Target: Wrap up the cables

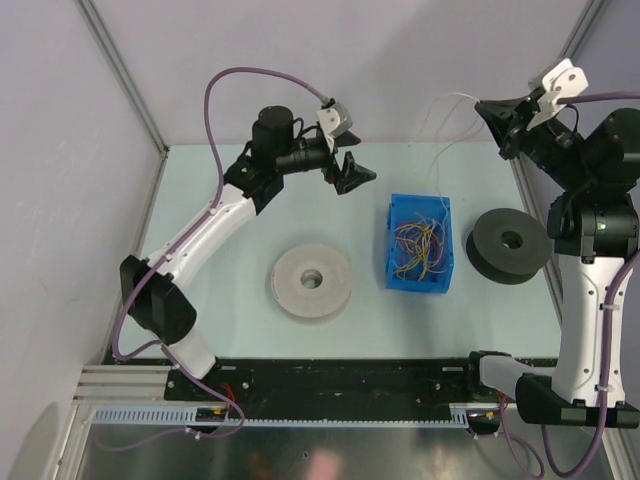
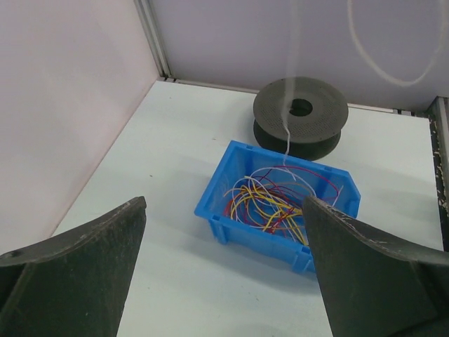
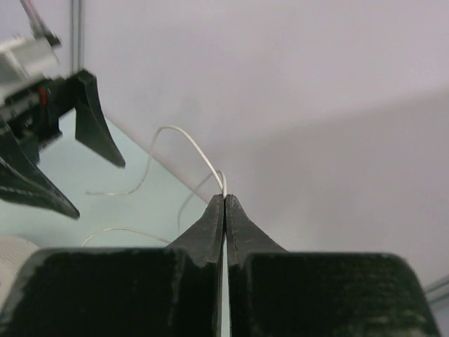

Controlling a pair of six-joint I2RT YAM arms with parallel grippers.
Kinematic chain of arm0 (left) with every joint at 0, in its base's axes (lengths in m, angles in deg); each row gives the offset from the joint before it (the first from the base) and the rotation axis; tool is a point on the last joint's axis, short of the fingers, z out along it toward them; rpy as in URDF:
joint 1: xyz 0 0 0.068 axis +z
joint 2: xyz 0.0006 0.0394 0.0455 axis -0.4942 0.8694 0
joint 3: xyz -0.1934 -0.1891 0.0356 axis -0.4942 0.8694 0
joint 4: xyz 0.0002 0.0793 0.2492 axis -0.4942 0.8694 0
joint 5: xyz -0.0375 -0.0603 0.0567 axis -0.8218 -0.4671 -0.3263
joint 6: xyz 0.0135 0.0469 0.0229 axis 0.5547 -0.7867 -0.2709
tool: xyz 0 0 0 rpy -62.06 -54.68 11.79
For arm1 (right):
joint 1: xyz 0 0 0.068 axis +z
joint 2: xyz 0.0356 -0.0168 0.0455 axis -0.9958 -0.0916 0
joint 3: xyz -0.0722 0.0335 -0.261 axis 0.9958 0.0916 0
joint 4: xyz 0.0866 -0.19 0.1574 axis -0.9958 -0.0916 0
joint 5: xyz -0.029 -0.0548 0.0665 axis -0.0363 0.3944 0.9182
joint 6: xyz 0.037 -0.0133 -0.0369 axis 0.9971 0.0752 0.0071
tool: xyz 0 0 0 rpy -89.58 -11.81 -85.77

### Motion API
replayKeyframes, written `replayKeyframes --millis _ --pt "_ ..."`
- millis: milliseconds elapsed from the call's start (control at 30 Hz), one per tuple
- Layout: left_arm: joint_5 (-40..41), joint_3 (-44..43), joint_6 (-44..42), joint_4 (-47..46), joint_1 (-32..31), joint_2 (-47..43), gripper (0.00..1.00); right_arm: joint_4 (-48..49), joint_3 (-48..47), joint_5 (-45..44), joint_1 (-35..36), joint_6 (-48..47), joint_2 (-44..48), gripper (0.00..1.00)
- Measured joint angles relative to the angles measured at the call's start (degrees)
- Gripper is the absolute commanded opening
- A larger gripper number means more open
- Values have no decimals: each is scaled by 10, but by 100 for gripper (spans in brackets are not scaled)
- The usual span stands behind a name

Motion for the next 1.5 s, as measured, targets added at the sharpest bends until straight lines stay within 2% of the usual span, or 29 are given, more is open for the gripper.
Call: replayKeyframes --millis 200,400,533,633,933,1133,1300,1500 --pt "-7 31 4 -29 0 -12 96 97 0 24 -1 72 1 0" --pt "-19 85 35 -86 13 -60 95 205 -23 44 -1 163 -12 0" --pt "-28 123 64 -114 46 -96 94 252 -74 47 11 210 -43 0" --pt "-35 159 93 -134 88 -127 93 274 -100 48 49 232 -66 0" --pt "-68 300 125 -167 224 -283 89 259 -59 7 196 185 -117 0" --pt "-123 341 114 -183 239 -383 87 297 36 -9 225 169 -144 0" --pt "-165 333 163 -219 239 -368 79 334 100 4 230 141 -163 0" --pt "-180 276 262 -247 235 -252 66 356 123 24 237 101 -180 0"
